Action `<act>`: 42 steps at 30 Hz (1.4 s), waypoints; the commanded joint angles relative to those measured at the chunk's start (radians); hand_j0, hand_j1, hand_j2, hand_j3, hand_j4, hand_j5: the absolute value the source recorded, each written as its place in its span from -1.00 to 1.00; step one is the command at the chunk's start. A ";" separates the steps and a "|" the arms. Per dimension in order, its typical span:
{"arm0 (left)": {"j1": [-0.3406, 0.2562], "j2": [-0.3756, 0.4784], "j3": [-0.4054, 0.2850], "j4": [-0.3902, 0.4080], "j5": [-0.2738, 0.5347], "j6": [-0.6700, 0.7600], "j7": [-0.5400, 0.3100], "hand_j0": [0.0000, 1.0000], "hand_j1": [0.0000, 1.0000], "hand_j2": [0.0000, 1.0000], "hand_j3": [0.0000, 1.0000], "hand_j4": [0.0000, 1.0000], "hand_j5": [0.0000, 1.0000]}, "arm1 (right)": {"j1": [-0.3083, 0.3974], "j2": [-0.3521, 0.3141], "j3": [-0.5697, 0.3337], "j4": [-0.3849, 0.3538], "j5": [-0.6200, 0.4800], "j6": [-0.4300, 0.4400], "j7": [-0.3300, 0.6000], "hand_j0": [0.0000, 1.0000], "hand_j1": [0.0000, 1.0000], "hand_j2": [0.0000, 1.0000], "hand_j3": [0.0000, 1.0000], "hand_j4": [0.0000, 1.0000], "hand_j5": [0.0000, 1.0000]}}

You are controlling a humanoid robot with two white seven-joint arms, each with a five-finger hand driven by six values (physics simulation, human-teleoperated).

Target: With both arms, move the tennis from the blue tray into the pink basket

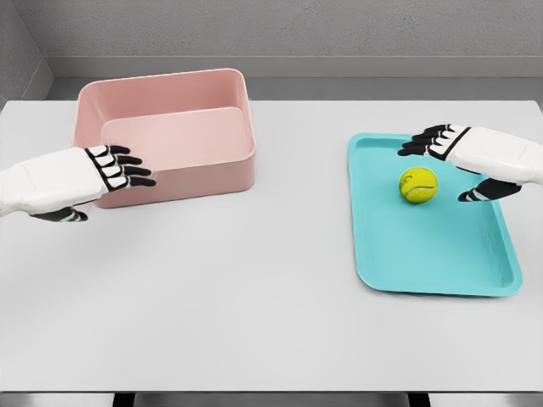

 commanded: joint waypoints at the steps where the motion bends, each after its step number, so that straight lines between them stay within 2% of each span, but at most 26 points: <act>1: 0.000 0.030 -0.018 -0.008 0.000 0.001 -0.021 1.00 1.00 1.00 1.00 1.00 1.00 | -0.002 0.000 -0.002 0.009 -0.004 0.002 0.003 1.00 1.00 1.00 1.00 1.00 1.00; 5: 0.011 0.079 -0.018 -0.008 0.000 0.001 -0.023 1.00 1.00 1.00 1.00 1.00 1.00 | -0.011 0.019 -0.005 0.013 0.016 0.002 0.002 1.00 1.00 1.00 1.00 1.00 1.00; 7: 0.020 0.084 -0.018 -0.009 0.000 0.001 -0.023 1.00 1.00 1.00 1.00 1.00 1.00 | -0.018 0.020 -0.005 0.041 0.028 0.002 0.011 1.00 1.00 1.00 1.00 1.00 1.00; 8: 0.020 0.093 -0.018 -0.011 0.000 0.001 -0.023 1.00 1.00 1.00 1.00 1.00 1.00 | -0.038 0.031 -0.009 0.067 0.024 0.002 0.049 1.00 1.00 1.00 1.00 1.00 1.00; 9: 0.020 0.097 -0.018 -0.014 0.000 0.001 -0.023 1.00 1.00 1.00 1.00 1.00 1.00 | -0.064 0.080 -0.005 0.118 0.027 0.002 0.089 1.00 1.00 1.00 1.00 1.00 1.00; 10: 0.021 0.096 -0.016 -0.014 0.000 0.001 -0.023 1.00 1.00 1.00 1.00 1.00 1.00 | -0.094 0.141 0.000 0.178 0.028 0.002 0.170 1.00 1.00 1.00 1.00 1.00 1.00; 11: 0.028 0.094 -0.016 -0.014 0.001 0.001 -0.023 1.00 1.00 1.00 1.00 1.00 1.00 | -0.109 0.174 0.000 0.208 0.028 0.002 0.219 1.00 1.00 1.00 1.00 1.00 1.00; 13: 0.041 0.091 -0.012 -0.016 0.013 0.001 -0.021 1.00 1.00 1.00 1.00 1.00 1.00 | -0.135 0.195 0.001 0.237 0.048 0.002 0.237 1.00 1.00 1.00 1.00 1.00 1.00; 15: 0.044 0.082 -0.010 -0.014 0.023 0.001 -0.017 1.00 1.00 1.00 1.00 1.00 1.00 | -0.155 0.238 0.014 0.297 0.080 0.002 0.237 1.00 1.00 1.00 1.00 1.00 1.00; 17: 0.081 0.085 -0.010 -0.009 0.101 0.001 -0.015 1.00 1.00 1.00 1.00 1.00 1.00 | -0.170 0.240 0.044 0.314 0.083 0.002 0.237 1.00 1.00 1.00 1.00 1.00 1.00; 23: 0.126 0.084 -0.012 0.003 0.179 0.001 -0.013 1.00 1.00 1.00 1.00 1.00 1.00 | -0.184 0.254 0.087 0.374 0.100 0.002 0.237 1.00 1.00 1.00 1.00 1.00 1.00; 28: 0.135 0.079 -0.013 0.018 0.188 0.001 -0.012 1.00 1.00 1.00 1.00 1.00 1.00 | -0.216 0.303 0.124 0.448 0.105 0.002 0.237 1.00 1.00 1.00 1.00 1.00 1.00; 32: 0.135 0.038 -0.016 0.049 0.184 0.001 -0.013 1.00 1.00 1.00 1.00 1.00 1.00 | -0.221 0.316 0.133 0.468 0.119 0.002 0.237 1.00 1.00 1.00 1.00 1.00 1.00; 39: 0.140 0.038 -0.018 0.050 0.188 0.001 -0.013 1.00 1.00 1.00 1.00 1.00 1.00 | -0.227 0.330 0.144 0.489 0.137 0.002 0.237 0.99 0.99 0.99 0.99 0.99 0.99; 42: 0.140 0.039 -0.018 0.050 0.191 0.001 -0.013 1.00 1.00 1.00 1.00 1.00 1.00 | -0.227 0.330 0.144 0.489 0.137 0.002 0.237 0.87 0.87 0.87 0.87 0.87 0.87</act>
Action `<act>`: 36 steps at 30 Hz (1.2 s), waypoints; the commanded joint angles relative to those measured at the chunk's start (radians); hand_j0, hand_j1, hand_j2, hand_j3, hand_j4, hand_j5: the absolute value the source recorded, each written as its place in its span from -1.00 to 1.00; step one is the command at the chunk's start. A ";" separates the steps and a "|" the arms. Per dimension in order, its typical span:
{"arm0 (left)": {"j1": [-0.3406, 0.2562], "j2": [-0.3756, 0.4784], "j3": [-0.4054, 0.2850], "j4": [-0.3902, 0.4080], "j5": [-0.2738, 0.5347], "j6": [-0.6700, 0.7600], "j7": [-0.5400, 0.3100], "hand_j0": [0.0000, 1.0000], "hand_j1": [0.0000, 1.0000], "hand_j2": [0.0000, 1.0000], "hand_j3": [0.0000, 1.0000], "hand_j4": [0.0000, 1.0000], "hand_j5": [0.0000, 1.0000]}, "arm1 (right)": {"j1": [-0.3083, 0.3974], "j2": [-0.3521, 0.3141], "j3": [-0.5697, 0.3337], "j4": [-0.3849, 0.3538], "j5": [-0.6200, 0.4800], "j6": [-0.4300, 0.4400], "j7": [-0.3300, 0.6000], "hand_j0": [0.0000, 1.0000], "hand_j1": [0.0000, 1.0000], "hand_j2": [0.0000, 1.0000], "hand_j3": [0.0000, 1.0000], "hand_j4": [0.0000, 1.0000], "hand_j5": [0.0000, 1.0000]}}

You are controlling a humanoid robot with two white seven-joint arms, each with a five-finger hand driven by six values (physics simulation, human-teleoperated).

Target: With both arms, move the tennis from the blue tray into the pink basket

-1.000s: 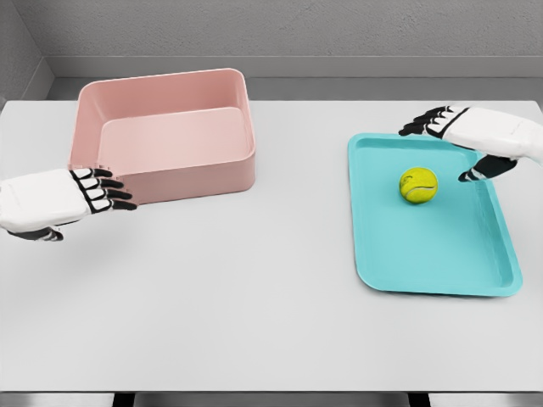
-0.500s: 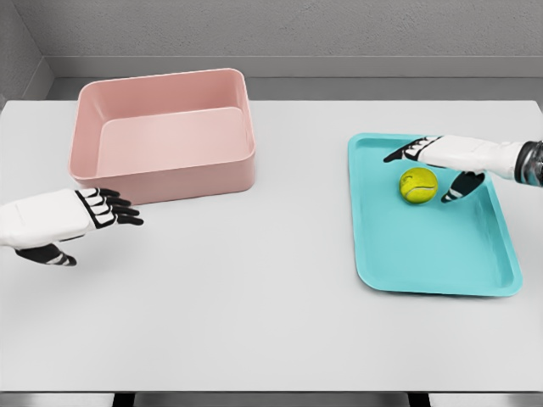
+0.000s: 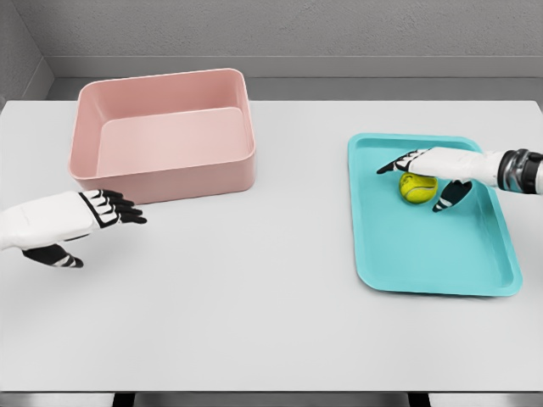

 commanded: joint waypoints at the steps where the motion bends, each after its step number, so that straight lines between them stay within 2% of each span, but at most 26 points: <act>1: 0.000 0.002 -0.002 0.001 0.013 0.001 0.000 1.00 1.00 1.00 1.00 1.00 1.00 | 0.000 0.001 0.000 0.002 -0.003 0.003 0.000 0.81 0.81 0.81 0.81 0.81 0.81; 4: 0.000 0.005 -0.003 0.000 0.014 0.001 0.000 1.00 1.00 1.00 1.00 1.00 1.00 | 0.000 0.001 0.000 0.002 -0.001 0.003 0.000 0.67 0.67 0.67 0.67 0.67 0.67; 10: 0.006 0.008 -0.005 0.003 0.047 0.001 0.002 1.00 1.00 1.00 1.00 1.00 1.00 | 0.002 0.001 0.000 0.002 0.000 0.003 0.000 0.52 0.52 0.52 0.52 0.52 0.52; 11: 0.006 0.011 -0.026 0.004 0.065 0.001 0.002 1.00 1.00 1.00 1.00 1.00 1.00 | 0.002 0.001 0.000 0.001 0.000 0.003 0.000 0.49 0.49 0.49 0.49 0.49 0.49; 13: 0.006 0.015 -0.032 0.013 0.094 0.001 0.002 1.00 1.00 1.00 1.00 1.00 1.00 | 0.002 0.000 0.000 0.002 0.000 0.003 0.000 0.29 0.29 0.29 0.29 0.29 0.29; 15: 0.006 0.028 -0.060 0.015 0.099 0.001 0.002 1.00 1.00 1.00 1.00 1.00 1.00 | 0.002 0.001 0.000 0.002 0.000 0.003 0.000 0.27 0.27 0.27 0.27 0.27 0.27; 21: 0.006 0.049 -0.071 0.020 0.099 0.001 0.002 1.00 1.00 1.00 1.00 1.00 1.00 | 0.002 0.000 -0.002 0.002 0.000 0.003 0.000 0.10 0.10 0.10 0.10 0.10 0.10; 29: 0.002 0.111 -0.081 0.018 0.054 0.001 -0.007 1.00 1.00 1.00 1.00 1.00 1.00 | 0.002 -0.002 -0.014 -0.007 -0.013 0.003 0.000 -0.31 -0.31 -0.31 -0.31 -0.31 -0.31; 32: -0.002 0.118 -0.081 0.012 0.028 0.001 -0.009 1.00 1.00 1.00 1.00 1.00 1.00 | -0.011 -0.006 -0.015 -0.013 -0.018 0.003 0.000 -0.34 -0.34 -0.34 -0.34 -0.34 -0.34; 36: -0.005 0.118 -0.081 0.012 0.030 0.001 -0.009 1.00 1.00 1.00 1.00 1.00 1.00 | -0.008 -0.040 -0.046 -0.074 -0.018 0.003 0.000 -0.44 -0.44 -0.44 -0.44 -0.44 -0.44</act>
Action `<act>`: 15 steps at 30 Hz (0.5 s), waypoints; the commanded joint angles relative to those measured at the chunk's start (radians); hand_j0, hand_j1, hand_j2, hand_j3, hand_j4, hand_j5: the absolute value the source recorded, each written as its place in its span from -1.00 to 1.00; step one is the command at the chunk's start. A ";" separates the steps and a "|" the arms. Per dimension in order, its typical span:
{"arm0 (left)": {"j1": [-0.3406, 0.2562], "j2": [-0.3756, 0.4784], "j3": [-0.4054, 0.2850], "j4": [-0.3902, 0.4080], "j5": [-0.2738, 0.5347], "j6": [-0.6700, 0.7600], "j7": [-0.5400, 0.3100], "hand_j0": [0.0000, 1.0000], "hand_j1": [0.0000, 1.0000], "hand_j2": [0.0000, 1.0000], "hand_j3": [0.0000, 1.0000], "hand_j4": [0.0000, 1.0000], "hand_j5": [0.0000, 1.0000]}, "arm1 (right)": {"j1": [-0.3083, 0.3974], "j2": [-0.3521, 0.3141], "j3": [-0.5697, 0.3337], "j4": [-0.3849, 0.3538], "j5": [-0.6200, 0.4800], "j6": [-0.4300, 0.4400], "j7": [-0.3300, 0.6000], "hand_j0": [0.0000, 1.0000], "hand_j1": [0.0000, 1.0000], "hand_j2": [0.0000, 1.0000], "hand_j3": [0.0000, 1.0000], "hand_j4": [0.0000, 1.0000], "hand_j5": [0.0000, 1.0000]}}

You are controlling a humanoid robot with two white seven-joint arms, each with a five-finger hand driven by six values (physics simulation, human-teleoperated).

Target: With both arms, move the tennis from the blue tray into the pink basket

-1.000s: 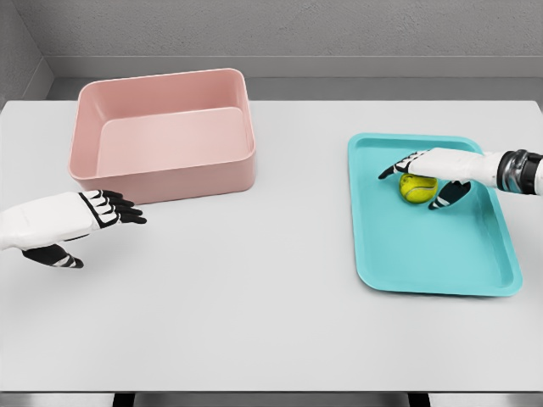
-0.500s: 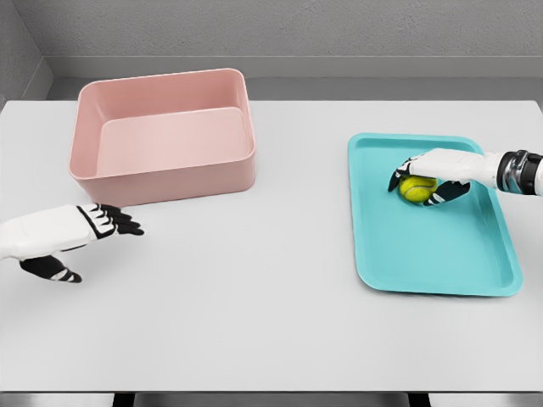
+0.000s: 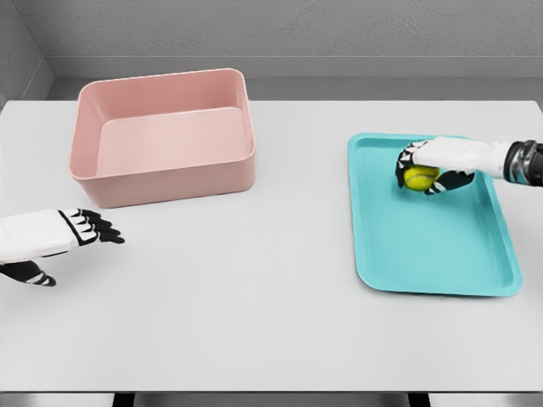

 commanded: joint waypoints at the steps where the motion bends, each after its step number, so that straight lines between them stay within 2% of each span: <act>1: 0.000 0.004 0.000 -0.002 0.002 0.001 0.000 1.00 1.00 1.00 1.00 1.00 1.00 | 0.000 -0.022 -0.016 -0.029 -0.012 0.003 0.000 -0.44 -0.44 -0.44 -0.44 -0.44 -0.44; 2: 0.000 0.004 0.000 -0.002 0.001 0.001 0.000 1.00 1.00 1.00 1.00 1.00 1.00 | 0.000 -0.029 -0.016 -0.052 -0.015 0.003 0.000 -0.44 -0.44 -0.44 -0.44 -0.44 -0.44; 4: 0.000 -0.001 0.000 -0.001 -0.004 0.001 0.000 1.00 1.00 1.00 1.00 1.00 1.00 | 0.015 -0.086 -0.016 -0.178 -0.015 0.003 0.000 -0.44 -0.44 -0.44 -0.44 -0.44 -0.44; 5: 0.000 -0.004 0.000 -0.001 -0.005 0.001 0.000 1.00 1.00 1.00 1.00 1.00 1.00 | 0.021 -0.097 -0.015 -0.215 -0.015 0.003 0.000 -0.44 -0.44 -0.44 -0.44 -0.44 -0.44; 9: -0.002 -0.006 0.000 -0.001 -0.005 0.001 0.000 1.00 1.00 1.00 1.00 1.00 1.00 | 0.031 -0.117 -0.010 -0.333 -0.014 0.003 0.000 -0.44 -0.44 -0.44 -0.44 -0.44 -0.44; 13: 0.000 -0.004 0.002 0.005 -0.004 0.001 0.000 1.00 1.00 1.00 1.00 1.00 1.00 | 0.044 -0.127 -0.001 -0.494 -0.003 0.003 0.000 -0.44 -0.44 -0.44 -0.44 -0.44 -0.44; 15: 0.000 -0.004 0.002 0.005 -0.004 0.001 0.000 1.00 1.00 1.00 1.00 1.00 1.00 | 0.048 -0.117 0.003 -0.542 -0.002 0.003 0.000 -0.52 -0.52 -0.52 -0.52 -0.52 -0.52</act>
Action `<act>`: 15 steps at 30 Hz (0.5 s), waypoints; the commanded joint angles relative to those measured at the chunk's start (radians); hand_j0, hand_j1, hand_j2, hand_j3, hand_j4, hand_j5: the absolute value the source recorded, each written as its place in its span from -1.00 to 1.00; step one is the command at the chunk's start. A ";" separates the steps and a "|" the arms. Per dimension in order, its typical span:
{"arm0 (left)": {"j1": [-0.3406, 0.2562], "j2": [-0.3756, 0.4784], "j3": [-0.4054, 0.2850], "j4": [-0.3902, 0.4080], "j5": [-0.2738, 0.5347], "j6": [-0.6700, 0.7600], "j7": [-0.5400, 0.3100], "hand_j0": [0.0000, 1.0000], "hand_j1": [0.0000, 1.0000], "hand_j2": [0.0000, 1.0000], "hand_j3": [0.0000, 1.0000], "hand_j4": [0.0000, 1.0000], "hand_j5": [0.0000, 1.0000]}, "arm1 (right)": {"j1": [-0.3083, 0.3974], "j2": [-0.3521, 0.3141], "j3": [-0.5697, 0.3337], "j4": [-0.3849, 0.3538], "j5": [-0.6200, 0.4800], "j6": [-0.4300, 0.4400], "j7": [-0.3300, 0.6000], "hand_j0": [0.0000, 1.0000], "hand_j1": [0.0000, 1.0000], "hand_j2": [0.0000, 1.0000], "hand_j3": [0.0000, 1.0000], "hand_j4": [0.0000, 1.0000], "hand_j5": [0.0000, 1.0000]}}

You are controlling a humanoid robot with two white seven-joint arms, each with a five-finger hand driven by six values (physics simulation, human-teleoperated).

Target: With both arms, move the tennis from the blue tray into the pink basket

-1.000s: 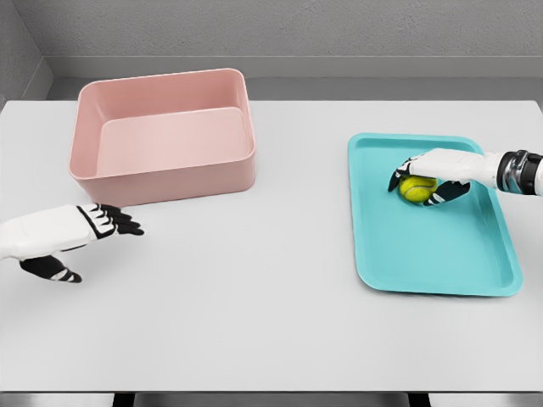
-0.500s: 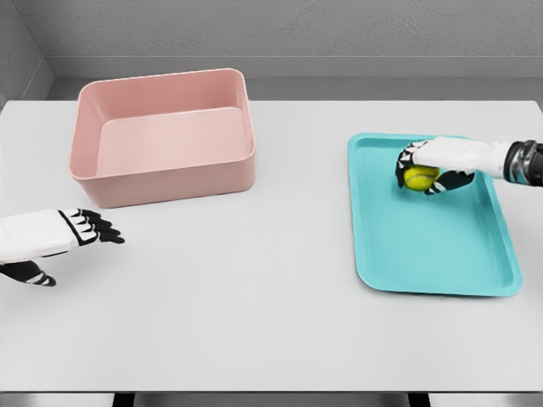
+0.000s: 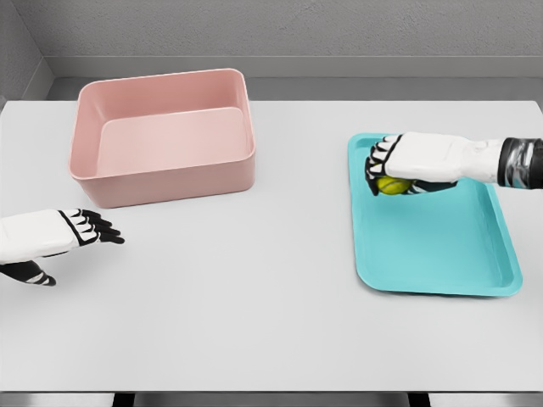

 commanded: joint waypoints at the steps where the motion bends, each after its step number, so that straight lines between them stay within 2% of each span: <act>1: 0.000 0.002 0.001 0.001 0.006 0.001 0.000 1.00 1.00 1.00 1.00 1.00 1.00 | 0.002 0.005 0.011 -0.089 -0.008 0.005 0.002 -0.52 -0.52 -0.52 -0.52 -0.52 -0.52; 2: 0.000 0.002 0.001 0.001 0.006 0.001 0.000 1.00 1.00 1.00 1.00 1.00 1.00 | 0.003 0.008 0.017 -0.100 -0.001 0.005 0.002 -0.52 -0.52 -0.52 -0.52 -0.52 -0.52; 6: -0.002 0.003 0.001 0.003 0.006 0.001 0.000 1.00 1.00 1.00 1.00 1.00 1.00 | 0.000 0.120 0.059 -0.112 0.062 0.005 0.002 -0.52 -0.52 -0.52 -0.52 -0.52 -0.52; 10: -0.002 0.006 0.001 0.003 0.006 0.001 0.000 1.00 1.00 1.00 1.00 1.00 1.00 | -0.003 0.203 0.071 -0.125 0.088 0.005 0.002 -0.52 -0.52 -0.52 -0.52 -0.52 -0.52; 11: -0.002 0.006 0.001 0.003 0.006 0.001 0.000 1.00 1.00 1.00 1.00 1.00 1.00 | -0.005 0.206 0.102 -0.141 0.094 0.005 0.002 -0.52 -0.52 -0.52 -0.52 -0.52 -0.52; 15: -0.002 0.006 0.001 0.003 0.006 0.001 0.000 1.00 1.00 1.00 1.00 1.00 1.00 | -0.009 0.295 0.151 -0.143 0.166 0.005 0.002 -0.52 -0.52 -0.52 -0.52 -0.52 -0.52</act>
